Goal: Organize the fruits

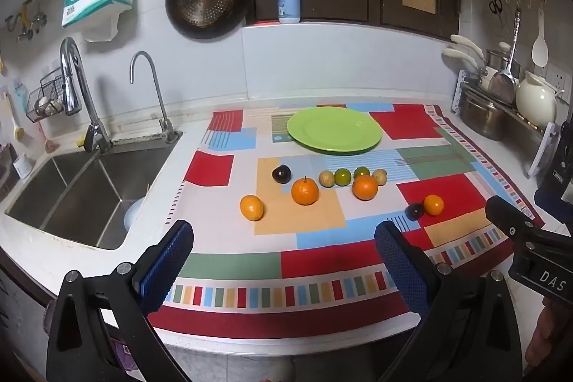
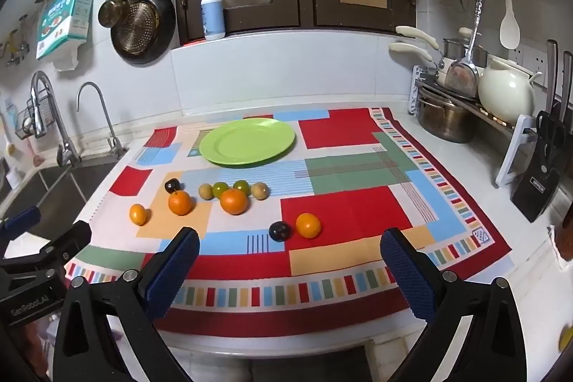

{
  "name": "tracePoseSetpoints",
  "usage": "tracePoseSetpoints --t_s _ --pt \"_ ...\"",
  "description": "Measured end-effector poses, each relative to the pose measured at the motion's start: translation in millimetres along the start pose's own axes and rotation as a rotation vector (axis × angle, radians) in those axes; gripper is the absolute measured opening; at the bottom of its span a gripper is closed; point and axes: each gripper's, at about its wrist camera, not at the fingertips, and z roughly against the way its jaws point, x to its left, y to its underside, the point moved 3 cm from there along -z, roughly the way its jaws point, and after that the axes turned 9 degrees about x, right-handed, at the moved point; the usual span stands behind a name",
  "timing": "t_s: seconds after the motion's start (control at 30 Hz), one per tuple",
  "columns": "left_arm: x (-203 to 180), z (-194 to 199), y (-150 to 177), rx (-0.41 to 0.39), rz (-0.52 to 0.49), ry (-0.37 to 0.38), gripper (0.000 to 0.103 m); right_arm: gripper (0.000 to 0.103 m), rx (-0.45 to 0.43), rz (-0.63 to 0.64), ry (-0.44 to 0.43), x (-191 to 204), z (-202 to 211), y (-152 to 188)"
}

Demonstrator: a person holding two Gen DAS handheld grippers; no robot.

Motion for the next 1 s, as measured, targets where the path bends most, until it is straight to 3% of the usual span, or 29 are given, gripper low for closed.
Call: tracePoseSetpoints --t_s 1.0 --pt "4 13 0 -0.039 0.017 -0.024 0.103 0.102 -0.019 -0.003 -0.017 2 6 -1"
